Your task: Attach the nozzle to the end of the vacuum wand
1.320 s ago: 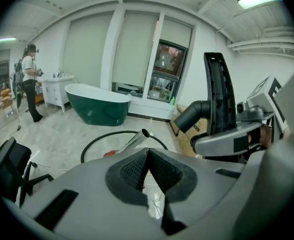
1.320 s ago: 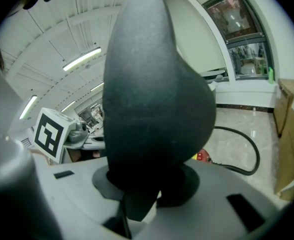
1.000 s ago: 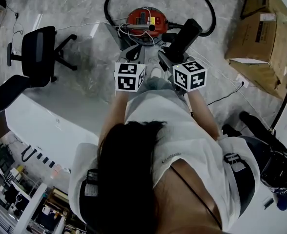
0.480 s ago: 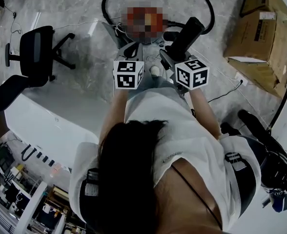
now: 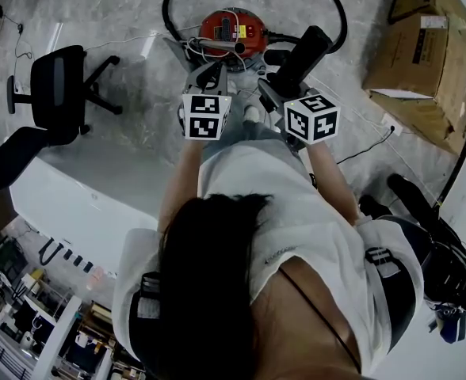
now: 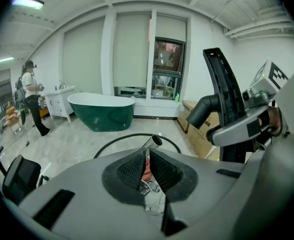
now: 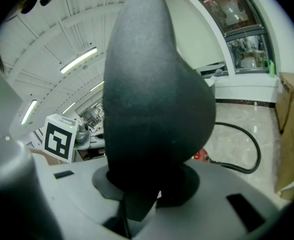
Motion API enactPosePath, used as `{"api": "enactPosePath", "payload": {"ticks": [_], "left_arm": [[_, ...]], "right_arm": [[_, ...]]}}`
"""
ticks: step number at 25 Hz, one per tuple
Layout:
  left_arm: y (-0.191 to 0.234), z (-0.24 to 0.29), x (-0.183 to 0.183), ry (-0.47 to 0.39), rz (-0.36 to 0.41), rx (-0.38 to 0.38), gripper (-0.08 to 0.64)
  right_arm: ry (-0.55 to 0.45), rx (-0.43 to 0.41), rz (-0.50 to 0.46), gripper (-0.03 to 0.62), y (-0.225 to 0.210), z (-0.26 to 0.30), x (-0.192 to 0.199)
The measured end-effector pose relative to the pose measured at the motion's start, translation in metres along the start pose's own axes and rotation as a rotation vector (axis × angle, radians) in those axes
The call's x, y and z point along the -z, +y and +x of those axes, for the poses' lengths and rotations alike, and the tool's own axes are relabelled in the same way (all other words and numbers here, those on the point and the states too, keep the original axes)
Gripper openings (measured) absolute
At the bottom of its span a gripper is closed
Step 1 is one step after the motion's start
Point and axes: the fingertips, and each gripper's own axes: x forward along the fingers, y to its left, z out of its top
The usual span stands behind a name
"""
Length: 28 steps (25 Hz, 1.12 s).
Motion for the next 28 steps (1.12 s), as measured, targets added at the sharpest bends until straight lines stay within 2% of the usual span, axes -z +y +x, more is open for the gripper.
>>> {"api": "enactPosePath", "payload": {"ticks": [2,5,9,11,22,25,28], "left_arm": [[0.004,0.005,0.001,0.012,0.021,-0.007,0.014],[0.009,0.014,0.003,0.033,0.042,0.006,0.146],[0.011,0.023,0.004,0.039,0.083,0.041,0.193],[0.015,0.027,0.003,0.03,0.086,0.049,0.241],[0.02,0.055,0.011,0.055,0.29,0.152,0.305],[0.02,0.064,0.009,0.053,0.366,0.161,0.308],[0.021,0.073,0.006,0.045,0.399,0.163,0.308]], "right_arm": [[0.001,0.001,0.006,0.11,-0.001,0.003,-0.002],[0.001,0.003,0.006,0.11,-0.001,0.008,-0.007],[0.001,0.011,0.012,0.11,0.0,0.012,-0.011],[0.0,0.013,0.02,0.11,0.0,0.014,-0.012],[-0.012,0.037,0.057,0.11,-0.001,0.019,-0.016],[-0.012,0.045,0.061,0.11,-0.002,0.022,-0.019],[-0.013,0.054,0.064,0.11,-0.003,0.024,-0.022]]}}
